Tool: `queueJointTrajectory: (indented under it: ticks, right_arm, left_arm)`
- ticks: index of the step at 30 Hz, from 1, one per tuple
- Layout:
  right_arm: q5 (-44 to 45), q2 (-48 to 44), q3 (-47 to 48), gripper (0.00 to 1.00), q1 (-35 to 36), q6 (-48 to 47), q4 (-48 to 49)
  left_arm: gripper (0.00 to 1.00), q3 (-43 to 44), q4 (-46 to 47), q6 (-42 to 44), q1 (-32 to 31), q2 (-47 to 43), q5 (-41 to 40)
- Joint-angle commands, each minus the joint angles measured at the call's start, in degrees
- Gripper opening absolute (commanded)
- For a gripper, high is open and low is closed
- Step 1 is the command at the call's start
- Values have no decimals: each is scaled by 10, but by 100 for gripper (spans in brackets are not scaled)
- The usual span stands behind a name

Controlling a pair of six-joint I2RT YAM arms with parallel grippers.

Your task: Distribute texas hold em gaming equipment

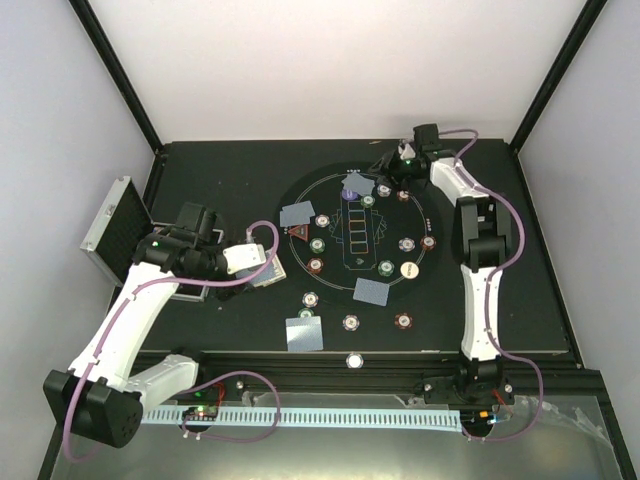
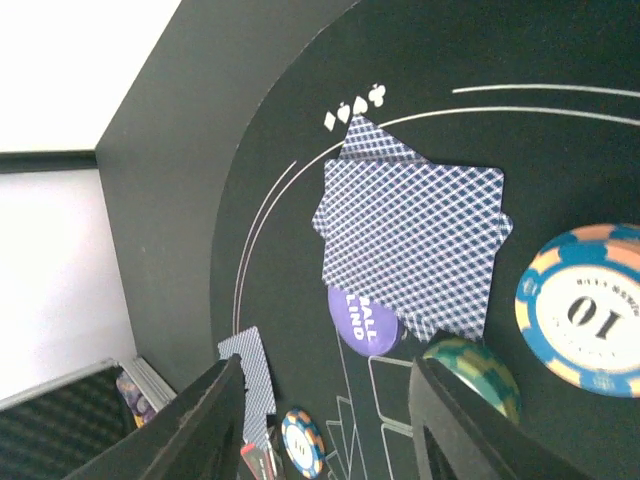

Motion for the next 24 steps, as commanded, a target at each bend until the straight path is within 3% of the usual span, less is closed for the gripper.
queueJointTrajectory:
  ticks: [1, 7, 13, 19, 24]
  right_arm:
    - [20, -82, -2, 50, -1, -26, -46]
    - [25, -226, -141, 66, 34, -42, -30]
    - [27, -435, -397, 84, 160, 0, 88]
    - [47, -562, -548, 89, 314, 90, 206]
    - [56, -562, -554, 89, 414, 121, 248]
  left_arm:
    - [2, 23, 1, -12, -2, 1, -1]
    - [2, 21, -6, -16, -2, -8, -12]
    - [2, 22, -22, -18, -2, -23, -5]
    - [2, 11, -30, -9, -2, -41, 8]
    - [1, 6, -33, -4, -3, -52, 24]
